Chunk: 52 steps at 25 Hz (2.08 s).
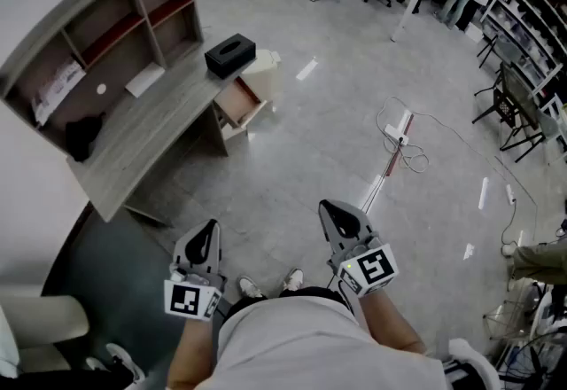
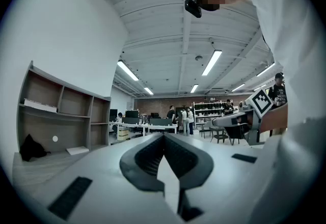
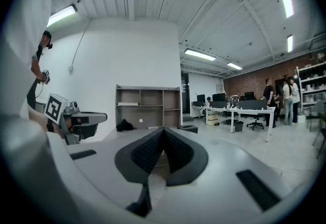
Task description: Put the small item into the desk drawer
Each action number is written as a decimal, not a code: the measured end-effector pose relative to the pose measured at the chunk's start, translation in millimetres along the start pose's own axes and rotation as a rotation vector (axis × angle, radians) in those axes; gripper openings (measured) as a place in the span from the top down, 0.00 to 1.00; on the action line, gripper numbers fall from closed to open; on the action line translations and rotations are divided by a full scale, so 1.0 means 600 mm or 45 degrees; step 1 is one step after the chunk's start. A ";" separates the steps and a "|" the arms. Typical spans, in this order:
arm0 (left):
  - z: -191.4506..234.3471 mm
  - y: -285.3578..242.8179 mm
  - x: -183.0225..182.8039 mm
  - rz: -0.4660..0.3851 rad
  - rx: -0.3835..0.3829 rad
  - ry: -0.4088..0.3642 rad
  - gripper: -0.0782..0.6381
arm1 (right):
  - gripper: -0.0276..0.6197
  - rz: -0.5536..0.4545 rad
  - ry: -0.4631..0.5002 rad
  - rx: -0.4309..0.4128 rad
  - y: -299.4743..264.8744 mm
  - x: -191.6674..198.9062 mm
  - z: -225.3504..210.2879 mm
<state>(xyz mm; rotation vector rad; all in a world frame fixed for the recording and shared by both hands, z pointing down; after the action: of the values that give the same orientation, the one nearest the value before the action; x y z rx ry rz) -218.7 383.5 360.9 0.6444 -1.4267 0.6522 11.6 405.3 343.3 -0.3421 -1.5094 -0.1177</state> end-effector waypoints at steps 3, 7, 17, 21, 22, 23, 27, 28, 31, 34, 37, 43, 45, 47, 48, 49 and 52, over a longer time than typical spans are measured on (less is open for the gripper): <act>-0.004 -0.010 0.004 0.009 0.000 0.005 0.87 | 0.92 -0.004 -0.004 0.003 0.000 0.004 -0.010; -0.020 -0.027 0.006 0.012 0.002 0.000 0.87 | 0.92 -0.009 -0.012 0.009 0.008 0.009 -0.034; -0.065 -0.080 0.043 0.061 0.005 -0.016 0.87 | 0.92 -0.011 -0.173 -0.017 0.015 0.071 -0.122; -0.049 -0.107 0.069 0.105 0.002 0.005 0.87 | 0.92 0.020 -0.192 -0.024 -0.004 0.097 -0.134; -0.044 -0.119 0.073 0.107 0.004 0.010 0.87 | 0.92 0.033 -0.199 -0.015 -0.013 0.104 -0.142; -0.037 -0.133 0.075 0.107 0.007 0.014 0.87 | 0.92 0.045 -0.207 -0.001 -0.024 0.108 -0.152; 0.014 -0.202 0.097 0.111 0.035 0.049 0.87 | 0.92 0.073 -0.208 0.049 -0.090 0.112 -0.185; 0.030 -0.224 0.107 0.109 0.047 0.062 0.87 | 0.92 0.084 -0.204 0.062 -0.111 0.115 -0.196; 0.087 -0.300 0.121 0.094 0.079 0.077 0.87 | 0.92 0.125 -0.201 0.097 -0.190 0.117 -0.233; 0.154 -0.369 0.112 0.082 0.102 0.068 0.87 | 0.92 0.142 -0.178 0.070 -0.283 0.094 -0.248; 0.224 -0.421 0.105 0.062 0.109 0.097 0.87 | 0.92 0.136 -0.132 0.055 -0.374 0.057 -0.252; 0.318 -0.487 0.146 0.139 0.148 0.157 0.87 | 0.92 0.164 -0.139 0.096 -0.480 0.043 -0.263; 0.329 -0.502 0.156 0.152 0.153 0.183 0.87 | 0.92 0.186 -0.160 0.108 -0.495 0.050 -0.270; 0.329 -0.515 0.163 0.177 0.174 0.206 0.87 | 0.92 0.190 -0.176 0.111 -0.503 0.046 -0.278; 0.327 -0.523 0.166 0.192 0.187 0.210 0.87 | 0.92 0.186 -0.176 0.109 -0.507 0.041 -0.282; 0.327 -0.533 0.167 0.206 0.196 0.210 0.87 | 0.92 0.183 -0.171 0.105 -0.513 0.036 -0.287; 0.336 -0.566 0.171 0.227 0.195 0.199 0.87 | 0.92 0.180 -0.160 0.096 -0.536 0.034 -0.307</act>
<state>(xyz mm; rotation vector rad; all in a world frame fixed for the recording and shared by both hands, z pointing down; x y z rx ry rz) -98.0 8.5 467.5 0.5758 -1.3058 0.9399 97.0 49.6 406.6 -0.4001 -1.6041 0.0741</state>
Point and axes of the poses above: the fingertips, and each gripper's own axes: y backward along the fingers, z to its left, x out of its underside, the point moved 2 cm from there along y, backward along the fingers, and after that the axes turned 7 degrees about x, right-handed, at the moved point
